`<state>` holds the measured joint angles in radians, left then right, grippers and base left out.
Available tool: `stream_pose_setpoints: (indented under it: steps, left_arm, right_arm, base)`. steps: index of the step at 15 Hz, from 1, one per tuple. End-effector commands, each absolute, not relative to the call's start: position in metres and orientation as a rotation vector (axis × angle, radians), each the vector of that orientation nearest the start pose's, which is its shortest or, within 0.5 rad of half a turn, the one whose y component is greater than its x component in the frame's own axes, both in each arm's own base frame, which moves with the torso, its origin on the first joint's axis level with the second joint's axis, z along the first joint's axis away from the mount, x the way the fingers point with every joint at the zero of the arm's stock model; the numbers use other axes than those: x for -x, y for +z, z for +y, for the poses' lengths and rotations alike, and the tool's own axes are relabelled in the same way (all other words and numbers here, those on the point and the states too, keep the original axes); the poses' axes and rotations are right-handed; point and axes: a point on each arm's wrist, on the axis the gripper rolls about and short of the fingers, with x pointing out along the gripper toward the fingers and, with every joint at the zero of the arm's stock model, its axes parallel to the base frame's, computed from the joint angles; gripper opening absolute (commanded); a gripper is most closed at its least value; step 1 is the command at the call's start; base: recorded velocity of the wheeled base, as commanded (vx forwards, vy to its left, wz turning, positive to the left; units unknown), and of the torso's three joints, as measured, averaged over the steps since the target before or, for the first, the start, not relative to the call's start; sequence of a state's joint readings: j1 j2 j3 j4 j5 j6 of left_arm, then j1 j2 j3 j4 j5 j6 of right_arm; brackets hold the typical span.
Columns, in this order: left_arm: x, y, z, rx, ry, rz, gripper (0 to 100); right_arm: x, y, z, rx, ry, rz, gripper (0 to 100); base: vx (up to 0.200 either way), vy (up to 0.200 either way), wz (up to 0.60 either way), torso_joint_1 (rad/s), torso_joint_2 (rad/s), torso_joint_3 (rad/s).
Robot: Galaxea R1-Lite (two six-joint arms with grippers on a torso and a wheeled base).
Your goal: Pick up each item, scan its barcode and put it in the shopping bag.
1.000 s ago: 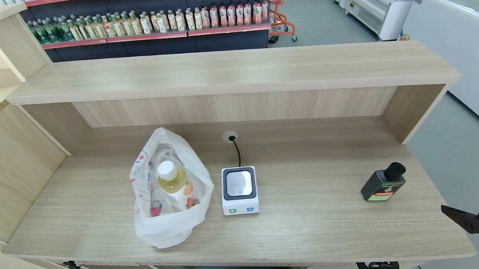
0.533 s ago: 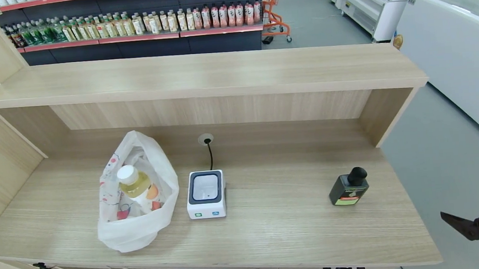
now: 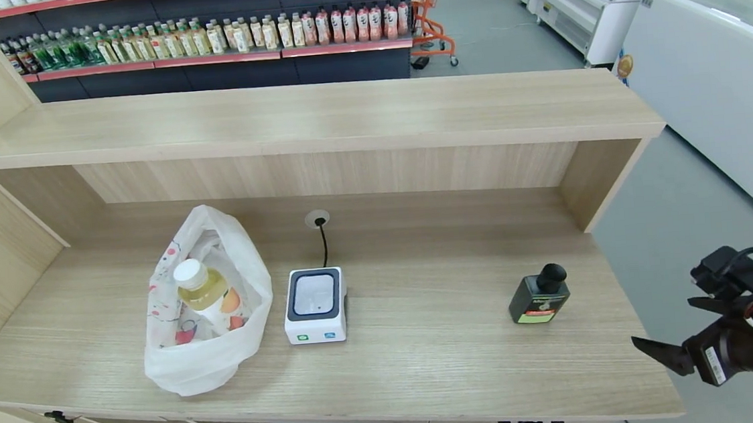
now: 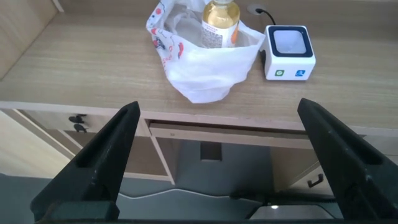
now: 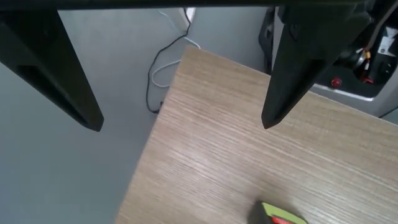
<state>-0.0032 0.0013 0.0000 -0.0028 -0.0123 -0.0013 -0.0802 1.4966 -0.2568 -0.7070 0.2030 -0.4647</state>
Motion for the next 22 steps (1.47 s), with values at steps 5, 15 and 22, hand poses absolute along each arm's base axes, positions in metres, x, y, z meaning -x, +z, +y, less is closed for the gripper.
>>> stream_pose_setpoints:
  steps: [5,15,22]
  left_arm:
    - [0.023,0.076,0.000,0.002,-0.015,-0.002,100]
    - [0.023,0.076,0.000,0.002,-0.015,-0.002,100]
    - [0.023,0.076,0.000,0.002,-0.017,-0.002,100]
  right_arm:
    - [-0.241,0.097,0.021,0.428,0.422,0.489,100]
    - [-0.287,0.086,0.040,0.529,0.544,0.441,100]
    - [-0.307,0.079,0.048,0.502,0.624,0.415,100]
  base:
    - [0.000,0.000,0.00,0.000,0.00,0.000]
    - [0.000,0.000,0.00,0.000,0.00,0.000]
    - [0.000,0.000,0.00,0.000,0.00,0.000]
